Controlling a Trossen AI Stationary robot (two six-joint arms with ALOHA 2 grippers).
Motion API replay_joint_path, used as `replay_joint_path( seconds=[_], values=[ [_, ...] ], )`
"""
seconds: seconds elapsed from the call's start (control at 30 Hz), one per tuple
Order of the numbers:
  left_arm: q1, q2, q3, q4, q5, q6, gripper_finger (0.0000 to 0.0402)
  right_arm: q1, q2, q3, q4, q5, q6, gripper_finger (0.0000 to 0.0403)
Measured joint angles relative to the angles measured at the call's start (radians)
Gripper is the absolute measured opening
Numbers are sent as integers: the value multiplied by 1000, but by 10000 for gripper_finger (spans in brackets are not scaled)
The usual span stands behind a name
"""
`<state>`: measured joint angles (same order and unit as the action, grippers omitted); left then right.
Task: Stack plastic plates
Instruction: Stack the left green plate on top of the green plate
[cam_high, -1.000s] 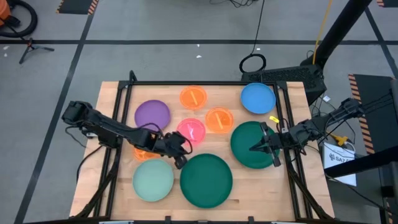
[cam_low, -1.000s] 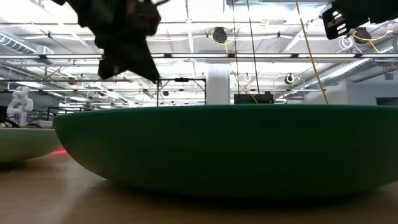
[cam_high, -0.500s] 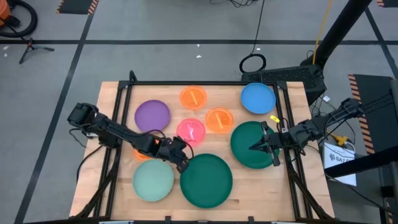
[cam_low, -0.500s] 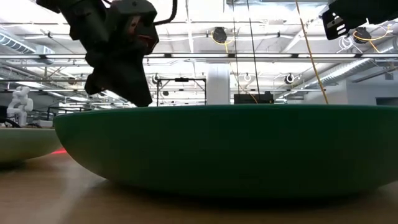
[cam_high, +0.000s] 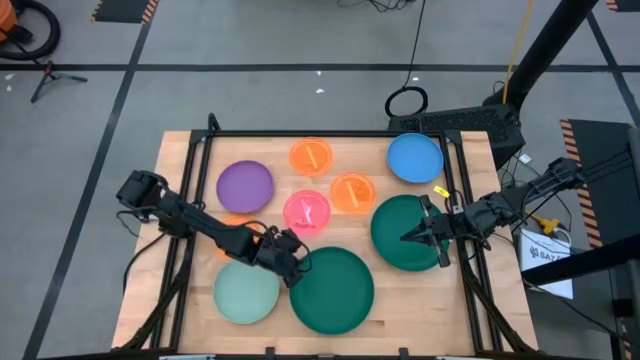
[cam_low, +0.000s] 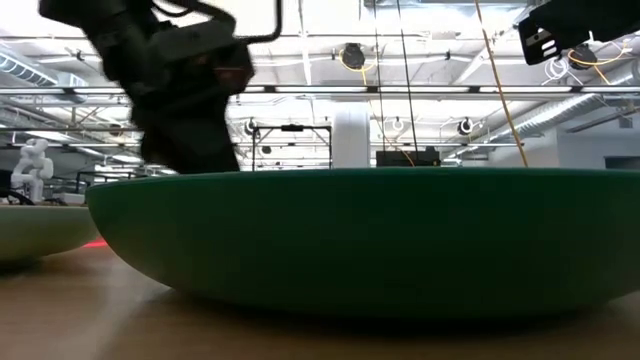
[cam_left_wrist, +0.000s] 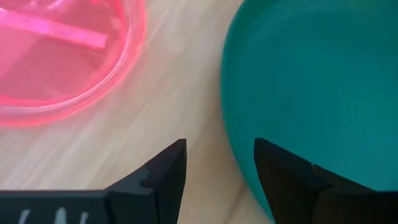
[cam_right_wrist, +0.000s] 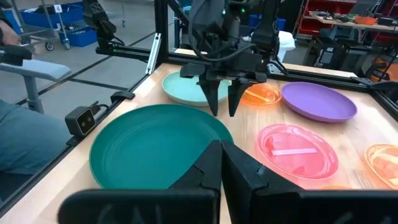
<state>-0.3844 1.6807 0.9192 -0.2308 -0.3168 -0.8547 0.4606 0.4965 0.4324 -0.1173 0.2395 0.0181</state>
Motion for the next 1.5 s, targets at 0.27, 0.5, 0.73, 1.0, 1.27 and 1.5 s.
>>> replay_joint_path(
  seconds=[0.27,0.5,0.73,1.0,1.27,1.5],
  values=[
    [-15,48,1,33,-2,15,193,-1,-3,0,-23,30,10,2],
    [-21,61,4,45,-1,5,193,-1,-5,0,-32,52,15,2],
    [-22,65,5,47,-1,4,193,-1,-5,0,-32,52,15,2],
    [-22,69,5,39,0,3,193,-1,-5,0,-32,52,15,2],
    [-22,94,4,44,-7,-17,193,-1,-5,0,-34,52,15,2],
    [-22,130,5,73,-6,-11,159,-1,-4,0,-38,52,15,2]
  ],
)
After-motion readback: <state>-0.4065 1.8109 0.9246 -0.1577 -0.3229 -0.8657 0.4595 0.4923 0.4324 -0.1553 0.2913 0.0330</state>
